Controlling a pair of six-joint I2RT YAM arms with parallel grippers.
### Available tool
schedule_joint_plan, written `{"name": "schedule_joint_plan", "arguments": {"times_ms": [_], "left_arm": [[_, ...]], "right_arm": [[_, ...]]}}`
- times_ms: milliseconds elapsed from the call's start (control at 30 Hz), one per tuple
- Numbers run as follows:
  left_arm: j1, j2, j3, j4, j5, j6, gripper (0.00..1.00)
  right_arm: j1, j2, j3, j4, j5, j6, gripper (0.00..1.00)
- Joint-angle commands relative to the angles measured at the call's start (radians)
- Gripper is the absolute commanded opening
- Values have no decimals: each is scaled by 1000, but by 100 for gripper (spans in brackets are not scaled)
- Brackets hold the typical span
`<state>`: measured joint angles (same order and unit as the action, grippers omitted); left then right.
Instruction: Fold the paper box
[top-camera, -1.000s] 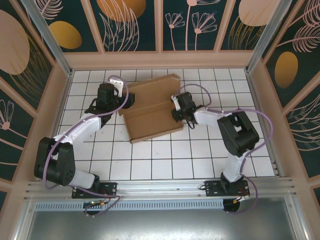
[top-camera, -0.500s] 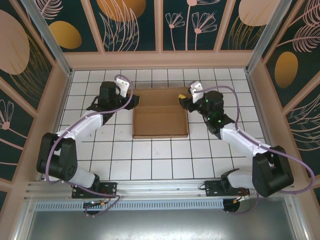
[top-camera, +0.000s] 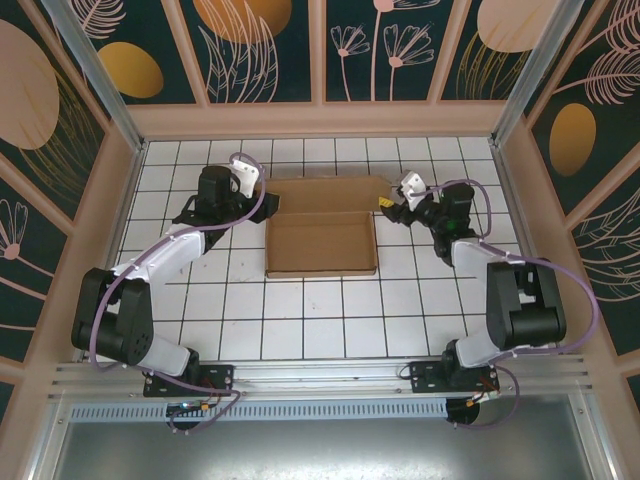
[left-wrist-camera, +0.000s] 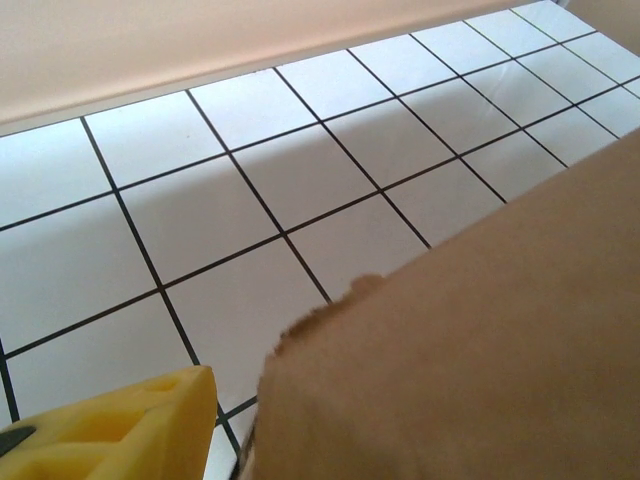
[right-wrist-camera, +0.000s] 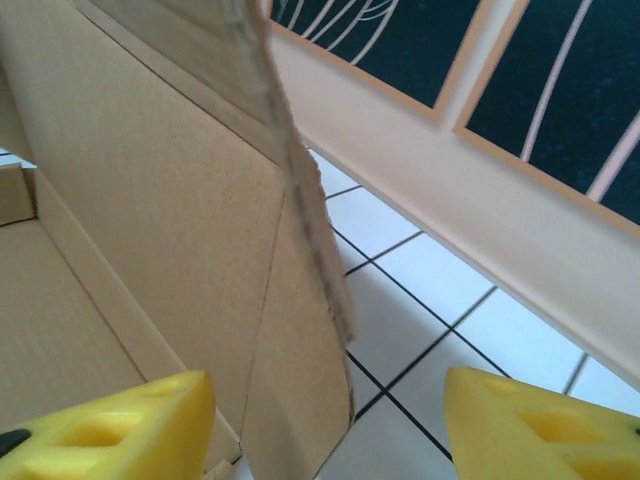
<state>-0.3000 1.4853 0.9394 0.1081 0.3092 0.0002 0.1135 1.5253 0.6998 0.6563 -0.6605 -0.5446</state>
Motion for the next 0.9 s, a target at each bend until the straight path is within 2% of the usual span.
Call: {"name": "schedule_joint_plan", "arguments": {"times_ms": [0, 67, 233, 333, 400, 567, 633, 867], "left_arm": [[-1, -14, -2, 22, 24, 20, 59], [-2, -21, -6, 24, 19, 25, 58], [0, -79, -46, 59, -37, 41, 59], [0, -163, -140, 192, -64, 70, 61], [1, -210, -199, 276, -43, 105, 64], [60, -212, -233, 296, 55, 134, 63], [100, -213, -259, 351, 89, 122, 62], [150, -170, -269, 316, 200, 237, 58]], "right_arm": [[-7, 48, 78, 45, -124, -12, 59], [-2, 76, 104, 24, -141, -3, 52], [7, 97, 124, 5, -127, 12, 28], [5, 103, 135, -7, -132, 26, 21], [2, 114, 149, -7, -143, 39, 14], [5, 143, 179, -30, -163, 40, 7], [8, 147, 176, -22, -161, 43, 6], [10, 137, 167, -37, -158, 35, 6]]}}
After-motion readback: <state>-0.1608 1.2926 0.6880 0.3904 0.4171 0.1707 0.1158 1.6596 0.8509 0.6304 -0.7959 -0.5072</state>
